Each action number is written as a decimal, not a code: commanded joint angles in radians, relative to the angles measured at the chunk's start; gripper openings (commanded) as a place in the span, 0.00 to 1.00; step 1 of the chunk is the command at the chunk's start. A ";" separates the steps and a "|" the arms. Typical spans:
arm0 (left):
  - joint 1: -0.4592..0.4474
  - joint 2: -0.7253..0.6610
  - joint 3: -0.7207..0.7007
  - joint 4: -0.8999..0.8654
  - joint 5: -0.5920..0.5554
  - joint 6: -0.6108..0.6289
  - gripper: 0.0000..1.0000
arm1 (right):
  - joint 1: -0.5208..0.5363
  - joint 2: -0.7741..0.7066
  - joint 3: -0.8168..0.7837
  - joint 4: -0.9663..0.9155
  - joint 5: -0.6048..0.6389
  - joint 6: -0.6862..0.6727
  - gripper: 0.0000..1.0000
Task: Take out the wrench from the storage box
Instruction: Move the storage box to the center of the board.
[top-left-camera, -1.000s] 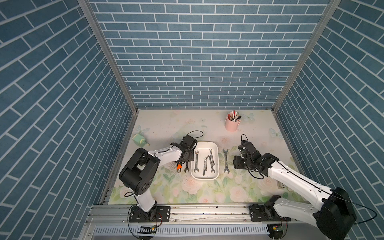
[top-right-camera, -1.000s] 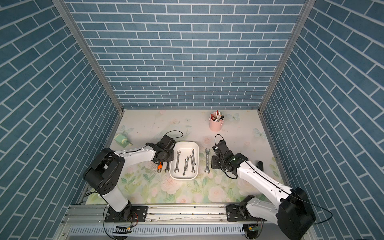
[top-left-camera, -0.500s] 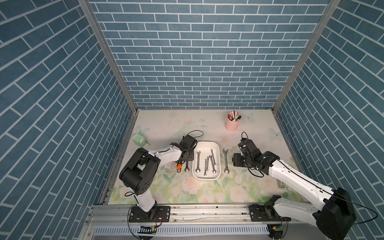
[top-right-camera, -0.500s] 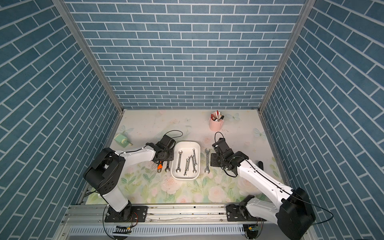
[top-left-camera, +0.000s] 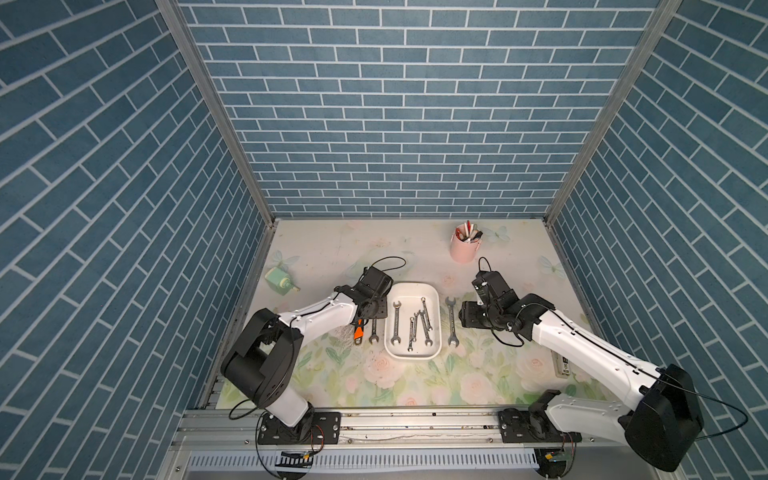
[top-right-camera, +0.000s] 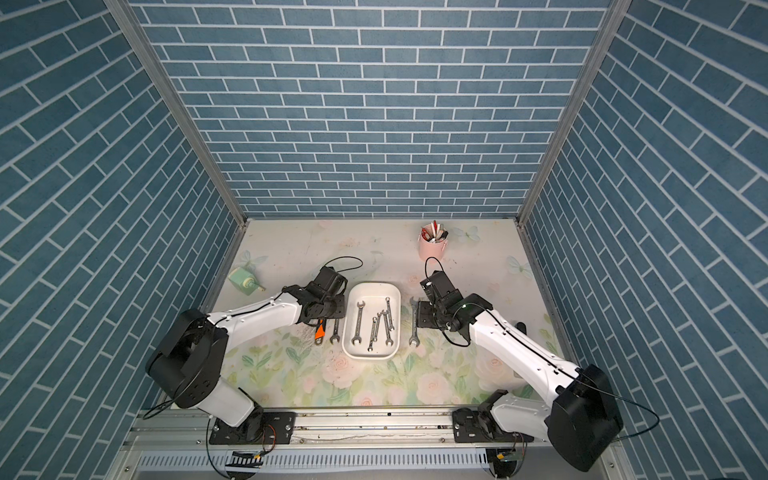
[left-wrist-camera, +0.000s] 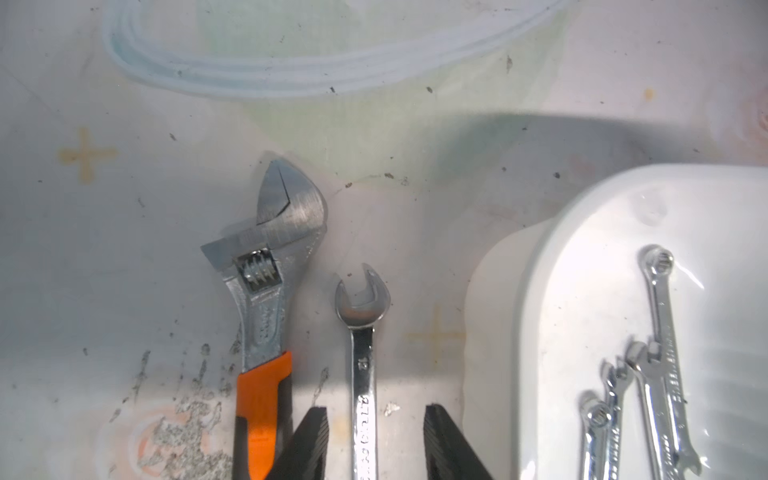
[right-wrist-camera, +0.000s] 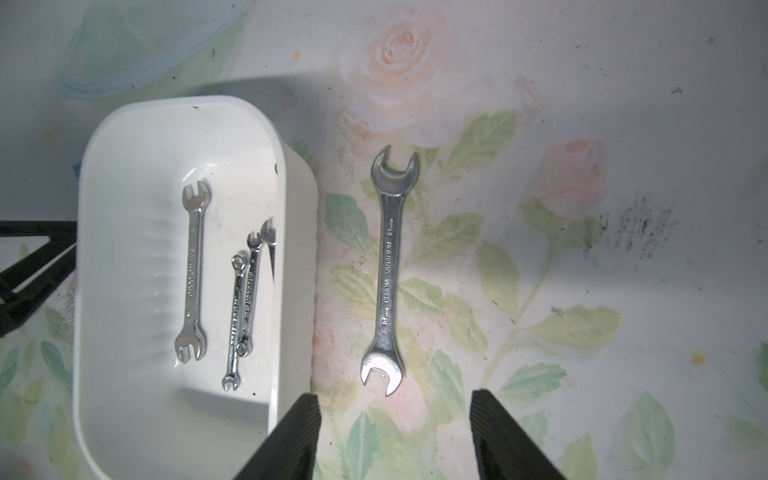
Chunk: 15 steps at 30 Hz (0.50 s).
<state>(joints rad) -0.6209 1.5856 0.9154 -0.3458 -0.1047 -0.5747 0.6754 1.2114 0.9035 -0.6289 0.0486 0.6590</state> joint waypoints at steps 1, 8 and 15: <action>-0.036 -0.009 -0.027 -0.008 0.012 -0.020 0.44 | 0.026 0.019 0.063 -0.034 0.000 0.044 0.61; -0.066 -0.011 -0.038 0.008 0.030 -0.022 0.44 | 0.155 0.112 0.171 -0.002 0.017 0.097 0.61; -0.063 -0.059 -0.030 -0.030 -0.012 0.006 0.44 | 0.204 0.235 0.242 -0.012 0.057 0.129 0.58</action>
<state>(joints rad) -0.6830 1.5589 0.8883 -0.3447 -0.0891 -0.5865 0.8661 1.4101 1.1076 -0.6212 0.0654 0.7418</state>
